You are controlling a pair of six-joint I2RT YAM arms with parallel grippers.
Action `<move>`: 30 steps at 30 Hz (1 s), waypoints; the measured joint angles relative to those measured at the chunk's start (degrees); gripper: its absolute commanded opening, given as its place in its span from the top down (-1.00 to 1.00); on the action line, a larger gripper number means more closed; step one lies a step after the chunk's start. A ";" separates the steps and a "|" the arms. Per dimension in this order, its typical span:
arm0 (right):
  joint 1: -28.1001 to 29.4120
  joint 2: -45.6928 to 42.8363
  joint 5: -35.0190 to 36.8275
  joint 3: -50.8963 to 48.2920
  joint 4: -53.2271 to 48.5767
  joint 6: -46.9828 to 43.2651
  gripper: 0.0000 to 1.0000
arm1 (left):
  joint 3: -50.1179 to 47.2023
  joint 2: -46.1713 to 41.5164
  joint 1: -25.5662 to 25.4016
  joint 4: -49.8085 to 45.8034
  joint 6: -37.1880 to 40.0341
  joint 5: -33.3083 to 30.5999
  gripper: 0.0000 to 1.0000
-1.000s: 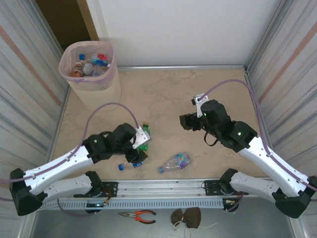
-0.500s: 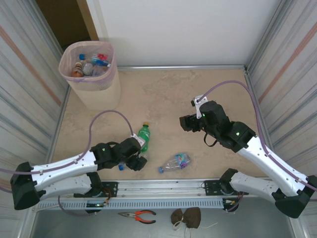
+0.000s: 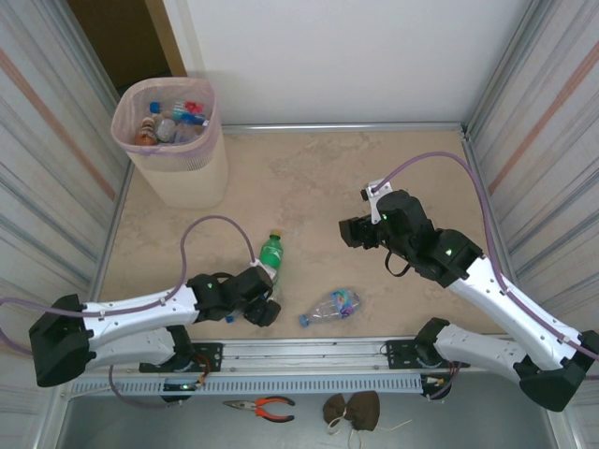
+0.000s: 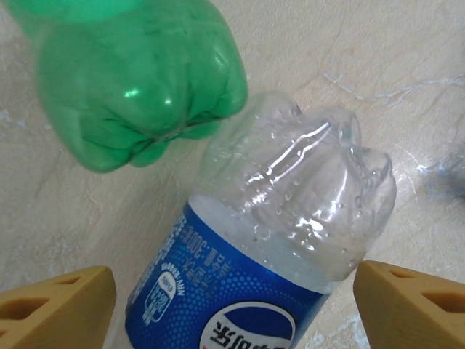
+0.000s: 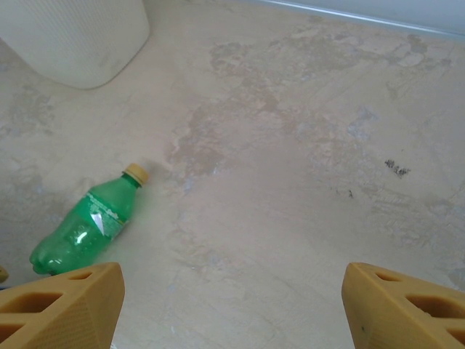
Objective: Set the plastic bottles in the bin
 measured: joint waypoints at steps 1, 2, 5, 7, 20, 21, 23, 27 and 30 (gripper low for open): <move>0.00 0.02 0.00 0.00 0.00 0.02 -0.55 | -0.20 0.26 0.02 0.09 -0.22 0.22 -0.64; 0.00 0.02 0.00 -0.02 0.00 0.02 -0.55 | -0.37 0.59 0.00 0.22 -0.50 0.39 -0.61; 0.00 0.02 0.00 -0.26 0.02 0.02 -0.55 | -0.52 1.49 0.02 0.96 -1.27 1.03 -0.53; 0.00 0.02 0.00 -0.35 0.00 0.02 -0.55 | -0.68 1.90 0.00 1.57 -1.77 1.31 -0.46; 0.00 0.02 -0.02 -0.37 -0.02 0.04 -0.55 | -1.95 2.71 0.00 3.28 -3.63 1.86 -0.18; 0.00 0.02 0.00 -0.37 0.00 0.04 -0.55 | -1.97 2.71 0.00 3.39 -3.61 1.86 -0.16; 0.00 0.02 -0.02 -0.37 0.00 0.04 -0.55 | -1.97 2.71 0.00 3.45 -3.61 1.86 -0.09; 0.00 0.02 0.00 -0.37 -0.02 0.04 -0.54 | -1.88 2.67 0.00 3.34 -3.61 1.86 0.01; 0.00 0.02 0.00 -0.37 -0.02 0.04 -0.54 | -1.33 2.40 0.00 2.40 -3.58 1.84 0.05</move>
